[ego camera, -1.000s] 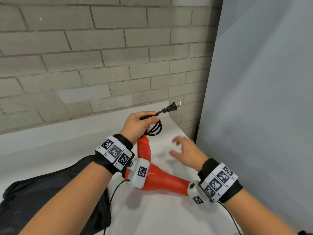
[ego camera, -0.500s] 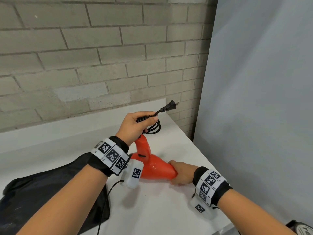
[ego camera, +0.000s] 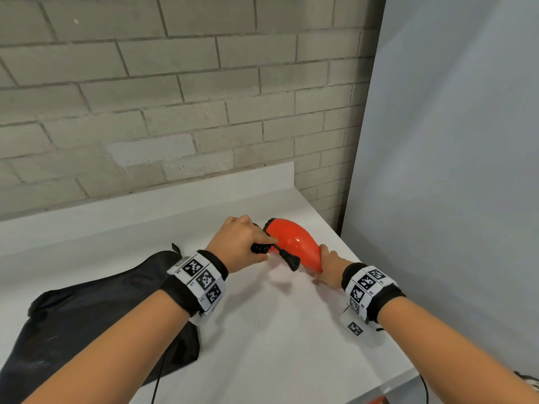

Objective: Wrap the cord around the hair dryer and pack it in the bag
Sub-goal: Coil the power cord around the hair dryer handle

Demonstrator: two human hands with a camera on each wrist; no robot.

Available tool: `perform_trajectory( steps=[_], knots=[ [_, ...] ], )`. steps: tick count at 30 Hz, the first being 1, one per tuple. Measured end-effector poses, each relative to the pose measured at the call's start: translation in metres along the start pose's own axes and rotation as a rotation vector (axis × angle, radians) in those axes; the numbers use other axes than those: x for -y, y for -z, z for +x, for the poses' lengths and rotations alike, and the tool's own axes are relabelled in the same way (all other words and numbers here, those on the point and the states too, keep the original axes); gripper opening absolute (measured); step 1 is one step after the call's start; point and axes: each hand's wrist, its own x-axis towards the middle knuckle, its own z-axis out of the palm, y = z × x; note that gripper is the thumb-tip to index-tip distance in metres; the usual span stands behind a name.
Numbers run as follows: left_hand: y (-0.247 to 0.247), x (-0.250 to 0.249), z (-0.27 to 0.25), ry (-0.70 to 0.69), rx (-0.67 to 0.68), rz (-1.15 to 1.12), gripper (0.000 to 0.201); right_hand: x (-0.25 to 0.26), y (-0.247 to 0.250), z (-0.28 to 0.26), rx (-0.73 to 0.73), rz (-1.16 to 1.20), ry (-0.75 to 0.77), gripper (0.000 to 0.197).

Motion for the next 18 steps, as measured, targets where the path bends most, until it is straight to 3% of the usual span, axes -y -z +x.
perform_trajectory(
  steps=[7,10,15,18],
  knots=[
    [-0.025,0.012,-0.002,-0.024,0.160,0.043,0.052,-0.002,0.000,0.011,-0.017,-0.046,-0.089,0.072],
    [-0.037,0.023,-0.012,-0.013,0.154,-0.034,0.050,-0.006,0.004,0.011,0.026,-0.080,-0.080,0.074],
    [-0.048,0.035,-0.018,0.120,0.165,-0.133,0.045,-0.007,0.002,0.016,0.049,-0.085,-0.079,0.079],
    [-0.049,0.037,-0.018,0.048,0.191,-0.158,0.046,-0.006,0.003,0.020,0.051,-0.081,-0.103,0.082]
  ],
)
